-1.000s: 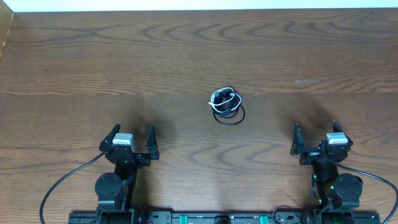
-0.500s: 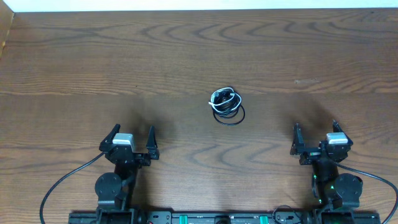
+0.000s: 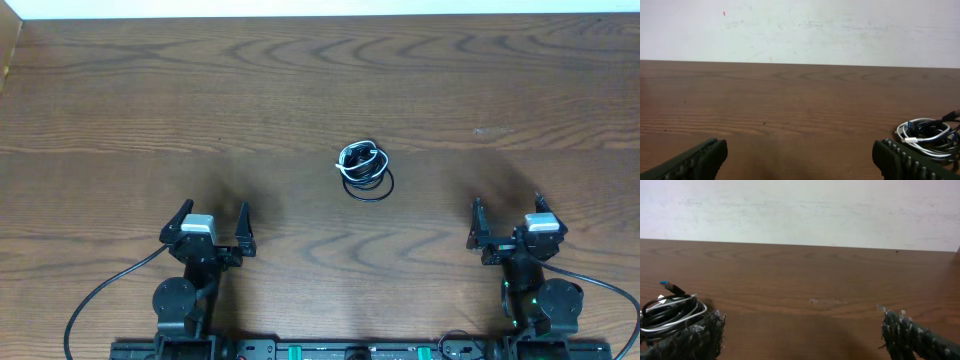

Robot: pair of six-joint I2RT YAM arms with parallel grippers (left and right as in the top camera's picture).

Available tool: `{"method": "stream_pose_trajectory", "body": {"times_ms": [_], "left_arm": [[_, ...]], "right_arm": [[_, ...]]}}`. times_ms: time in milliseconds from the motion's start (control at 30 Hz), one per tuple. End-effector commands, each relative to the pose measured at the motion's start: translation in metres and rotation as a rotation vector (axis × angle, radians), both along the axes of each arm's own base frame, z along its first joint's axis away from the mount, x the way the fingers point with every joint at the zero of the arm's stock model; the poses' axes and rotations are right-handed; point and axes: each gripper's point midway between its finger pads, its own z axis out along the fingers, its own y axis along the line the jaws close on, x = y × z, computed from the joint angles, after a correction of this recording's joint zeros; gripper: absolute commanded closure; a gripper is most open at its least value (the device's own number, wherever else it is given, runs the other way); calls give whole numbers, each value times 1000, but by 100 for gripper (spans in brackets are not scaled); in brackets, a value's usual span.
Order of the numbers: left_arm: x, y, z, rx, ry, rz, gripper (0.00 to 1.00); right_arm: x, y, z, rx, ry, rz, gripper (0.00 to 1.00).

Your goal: Untangle cables

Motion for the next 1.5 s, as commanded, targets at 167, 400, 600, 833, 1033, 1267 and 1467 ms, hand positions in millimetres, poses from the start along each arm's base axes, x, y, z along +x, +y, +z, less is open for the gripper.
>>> {"method": "stream_pose_trajectory", "body": {"times_ms": [167, 400, 600, 833, 1033, 1267, 1467], "left_arm": [[0, 0, -16, 19, 40, 0, 2], [0, 0, -16, 18, 40, 1, 2], [0, 0, -16, 19, 40, 0, 2], [0, -9, -5, -19, -1, -46, 2], [-29, -82, 17, -255, -3, -501, 2], [-44, -79, 106, -373, -224, -527, 2], [-53, -71, 167, -295, -187, -452, 2]], "right_arm": [[0, -4, -1, 11, -1, -17, 1], [0, -4, -1, 11, -1, -17, 1], [0, -4, -1, 10, -1, -18, 1], [0, -4, -1, 11, -1, -18, 1], [0, -4, -1, 11, -1, -17, 1], [0, -4, -1, 10, -1, -18, 1], [0, -4, -1, 10, -1, -18, 1]]}}
